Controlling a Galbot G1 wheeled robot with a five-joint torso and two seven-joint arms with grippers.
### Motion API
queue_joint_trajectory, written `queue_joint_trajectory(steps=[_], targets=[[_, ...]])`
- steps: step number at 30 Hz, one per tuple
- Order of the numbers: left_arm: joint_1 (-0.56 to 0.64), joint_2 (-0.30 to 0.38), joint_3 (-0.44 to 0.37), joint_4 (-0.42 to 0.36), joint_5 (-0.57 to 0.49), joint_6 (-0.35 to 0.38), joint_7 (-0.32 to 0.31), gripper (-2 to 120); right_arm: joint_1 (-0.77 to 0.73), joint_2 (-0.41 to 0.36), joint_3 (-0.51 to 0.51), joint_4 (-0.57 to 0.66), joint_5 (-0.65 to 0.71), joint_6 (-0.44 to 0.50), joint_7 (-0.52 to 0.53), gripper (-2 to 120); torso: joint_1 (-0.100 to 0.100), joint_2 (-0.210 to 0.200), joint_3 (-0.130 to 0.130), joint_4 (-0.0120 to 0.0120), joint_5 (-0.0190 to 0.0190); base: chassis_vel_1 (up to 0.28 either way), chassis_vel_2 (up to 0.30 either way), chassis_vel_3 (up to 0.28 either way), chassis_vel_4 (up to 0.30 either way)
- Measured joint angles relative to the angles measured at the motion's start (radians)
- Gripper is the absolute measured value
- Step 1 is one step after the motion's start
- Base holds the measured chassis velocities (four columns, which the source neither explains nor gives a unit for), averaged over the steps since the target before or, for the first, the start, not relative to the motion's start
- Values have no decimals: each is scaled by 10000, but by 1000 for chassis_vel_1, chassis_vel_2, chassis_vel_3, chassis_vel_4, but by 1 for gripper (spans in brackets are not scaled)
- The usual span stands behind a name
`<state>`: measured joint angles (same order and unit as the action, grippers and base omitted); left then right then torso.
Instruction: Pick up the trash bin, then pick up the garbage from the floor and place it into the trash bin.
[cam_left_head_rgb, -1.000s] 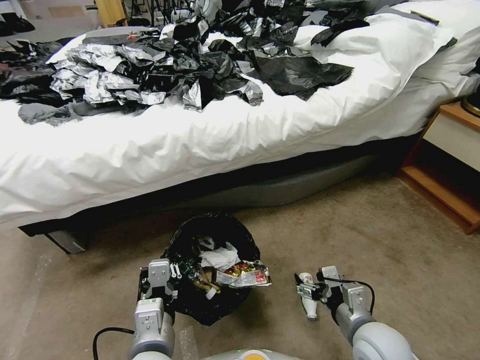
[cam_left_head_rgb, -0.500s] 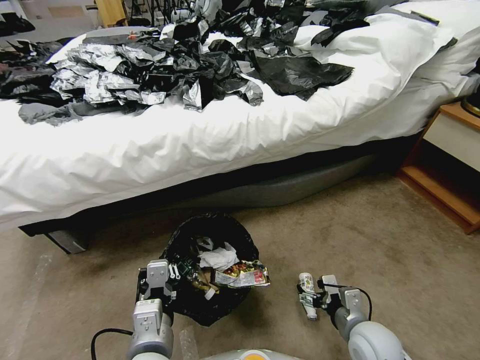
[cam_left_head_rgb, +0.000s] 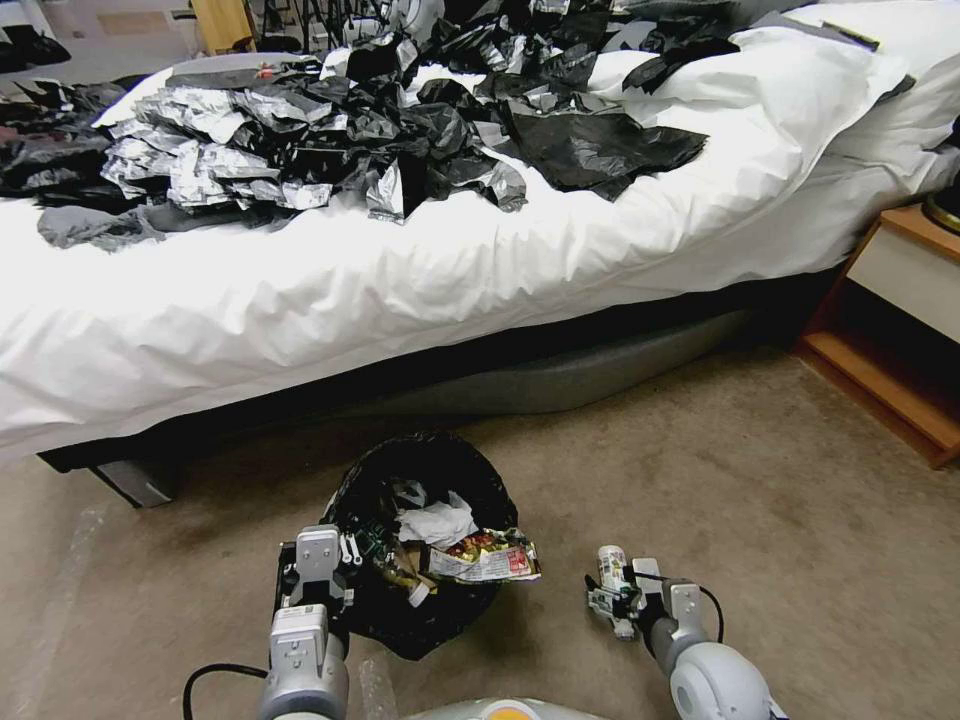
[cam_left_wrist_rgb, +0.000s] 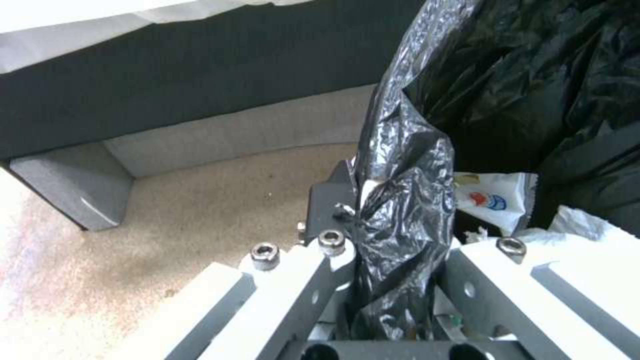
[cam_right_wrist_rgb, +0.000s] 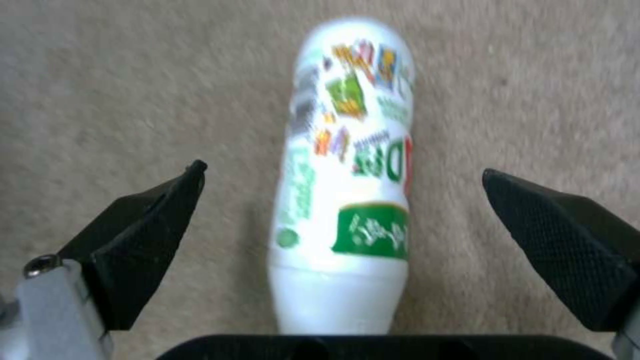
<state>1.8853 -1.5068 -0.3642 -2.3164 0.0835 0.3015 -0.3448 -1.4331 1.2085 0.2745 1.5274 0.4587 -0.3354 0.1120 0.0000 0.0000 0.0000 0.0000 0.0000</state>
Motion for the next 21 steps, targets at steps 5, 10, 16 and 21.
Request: queue_joint_trajectory(steps=[5,10,16,21], targets=[[38,-38,38,-4,75,-34,-2,3,181,171,65,-564,-192,211,-130,100,0,0,0,0,0,0,0,0,0],[101,-26,34,-59,100,-57,-1,3,329,317,99,-941,-426,446,-239,97,0,0,0,1,1,0,0,0,0],[180,-31,43,-106,179,-113,-1,3,332,340,101,-868,-533,546,-233,86,1,0,0,0,0,0,0,0,0],[204,-53,108,-128,263,-135,-1,3,281,276,141,-682,-570,564,-192,67,0,0,0,0,-1,0,0,0,0]])
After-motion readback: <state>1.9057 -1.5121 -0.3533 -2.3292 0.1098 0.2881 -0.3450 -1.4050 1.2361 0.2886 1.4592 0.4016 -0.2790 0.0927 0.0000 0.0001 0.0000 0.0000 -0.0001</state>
